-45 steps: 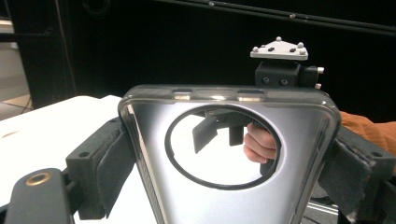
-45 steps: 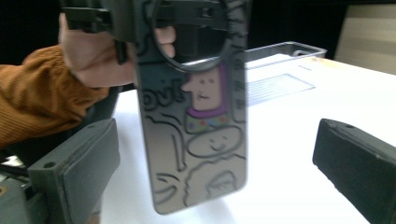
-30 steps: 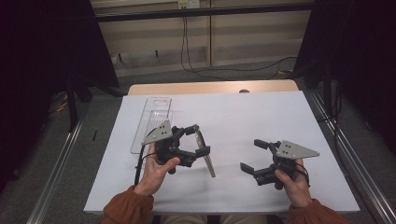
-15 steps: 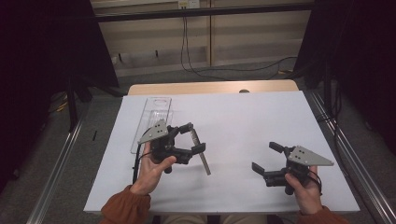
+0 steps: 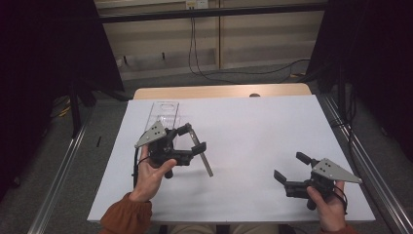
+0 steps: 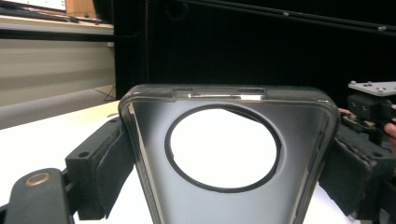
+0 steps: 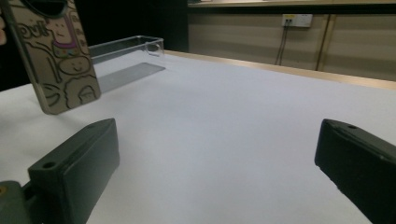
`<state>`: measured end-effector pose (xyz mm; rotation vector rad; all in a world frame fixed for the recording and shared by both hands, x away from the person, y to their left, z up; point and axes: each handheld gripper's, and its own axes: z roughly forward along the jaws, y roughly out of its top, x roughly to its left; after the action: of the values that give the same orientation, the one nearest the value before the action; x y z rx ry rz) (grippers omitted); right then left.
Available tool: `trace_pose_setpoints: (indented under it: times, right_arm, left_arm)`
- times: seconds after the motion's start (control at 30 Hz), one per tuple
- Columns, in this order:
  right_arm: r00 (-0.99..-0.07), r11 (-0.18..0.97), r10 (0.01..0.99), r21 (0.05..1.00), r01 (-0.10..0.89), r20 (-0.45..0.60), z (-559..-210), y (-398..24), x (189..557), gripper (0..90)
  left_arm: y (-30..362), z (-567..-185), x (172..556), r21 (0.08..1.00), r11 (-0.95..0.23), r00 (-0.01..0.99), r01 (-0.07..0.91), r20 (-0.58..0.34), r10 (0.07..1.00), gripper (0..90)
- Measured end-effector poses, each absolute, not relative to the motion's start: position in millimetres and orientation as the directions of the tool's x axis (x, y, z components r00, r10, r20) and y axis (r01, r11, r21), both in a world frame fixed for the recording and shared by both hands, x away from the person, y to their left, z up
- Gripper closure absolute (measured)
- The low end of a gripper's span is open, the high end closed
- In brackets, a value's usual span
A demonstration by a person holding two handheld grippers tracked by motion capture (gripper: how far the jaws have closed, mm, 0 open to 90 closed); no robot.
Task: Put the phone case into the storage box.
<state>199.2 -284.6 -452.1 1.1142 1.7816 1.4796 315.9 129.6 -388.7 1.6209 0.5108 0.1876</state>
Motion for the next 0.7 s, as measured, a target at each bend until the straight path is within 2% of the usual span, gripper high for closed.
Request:
trace_pose_setpoints:
  times: [0.33, 0.5, 0.7]
  right_arm:
    - [-0.389, 0.039, 0.919, 0.963, 0.265, 0.07, -455.3, -306.3, 189.1, 0.0]
    - [-0.388, 0.017, 0.917, 0.965, 0.261, 0.088, -458.2, -315.2, 186.1, 0.0]
    - [-0.383, 0.037, 0.922, 0.969, 0.244, 0.061, -458.9, -313.3, 186.5, 0.0]
  left_arm:
    - [142.2, -380.9, 319.4, 0.975, 0.009, 0.856, 0.221, -0.199, 0.477, 12.6]
    - [146.7, -376.6, 321.3, 0.975, 0.011, 0.837, 0.222, -0.196, 0.511, 12.6]
    - [149.9, -370.5, 324.0, 0.97, 0.022, 0.814, 0.242, -0.216, 0.539, 12.5]
